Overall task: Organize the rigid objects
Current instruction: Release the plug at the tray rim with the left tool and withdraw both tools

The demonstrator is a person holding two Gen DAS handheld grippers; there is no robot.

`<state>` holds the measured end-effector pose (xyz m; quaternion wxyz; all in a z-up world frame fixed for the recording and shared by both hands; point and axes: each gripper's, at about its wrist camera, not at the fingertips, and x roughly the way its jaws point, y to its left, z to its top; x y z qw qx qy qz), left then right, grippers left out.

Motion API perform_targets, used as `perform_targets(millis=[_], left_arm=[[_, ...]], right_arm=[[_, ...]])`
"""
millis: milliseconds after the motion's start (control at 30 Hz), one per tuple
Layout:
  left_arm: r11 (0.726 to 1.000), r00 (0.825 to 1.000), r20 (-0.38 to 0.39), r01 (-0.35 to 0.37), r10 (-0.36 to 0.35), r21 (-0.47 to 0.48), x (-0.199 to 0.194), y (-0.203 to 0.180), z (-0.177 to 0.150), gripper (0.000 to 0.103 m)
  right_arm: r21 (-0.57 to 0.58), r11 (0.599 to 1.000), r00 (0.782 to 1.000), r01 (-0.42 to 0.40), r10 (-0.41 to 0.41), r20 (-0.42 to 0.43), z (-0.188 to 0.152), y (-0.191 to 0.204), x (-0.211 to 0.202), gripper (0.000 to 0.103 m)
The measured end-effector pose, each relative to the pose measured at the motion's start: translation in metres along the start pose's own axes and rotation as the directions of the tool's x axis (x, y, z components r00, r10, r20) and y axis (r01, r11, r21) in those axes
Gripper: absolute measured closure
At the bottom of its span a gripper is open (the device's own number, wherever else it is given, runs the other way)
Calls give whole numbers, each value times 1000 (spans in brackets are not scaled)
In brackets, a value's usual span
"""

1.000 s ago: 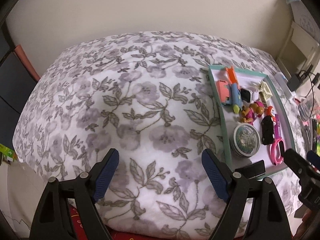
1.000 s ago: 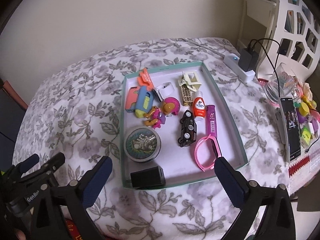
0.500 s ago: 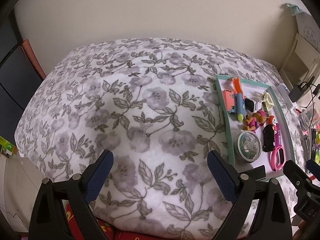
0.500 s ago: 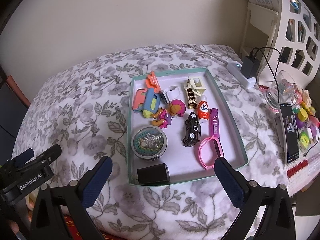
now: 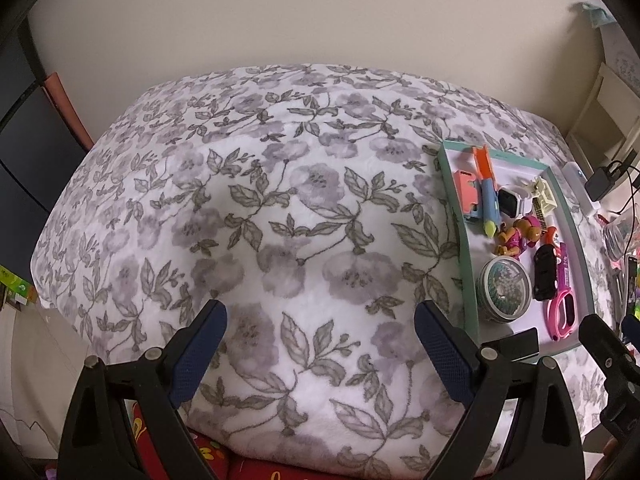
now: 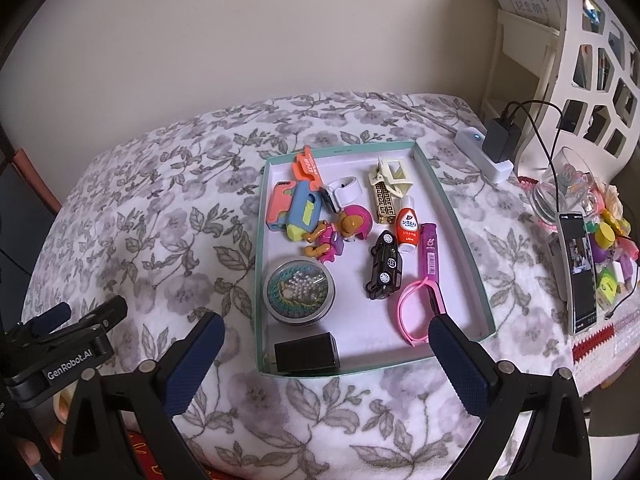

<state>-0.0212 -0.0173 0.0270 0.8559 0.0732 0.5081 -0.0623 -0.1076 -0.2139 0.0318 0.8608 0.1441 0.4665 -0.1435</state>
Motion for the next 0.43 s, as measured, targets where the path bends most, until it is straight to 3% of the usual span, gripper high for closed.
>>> perform_targets(millis=[433], left_arm=[[1000,1000,-9,3,-3,-3,2,1,0,8]], right_arm=[[-34,999,1000,12,-11,7,3,3,0,0]])
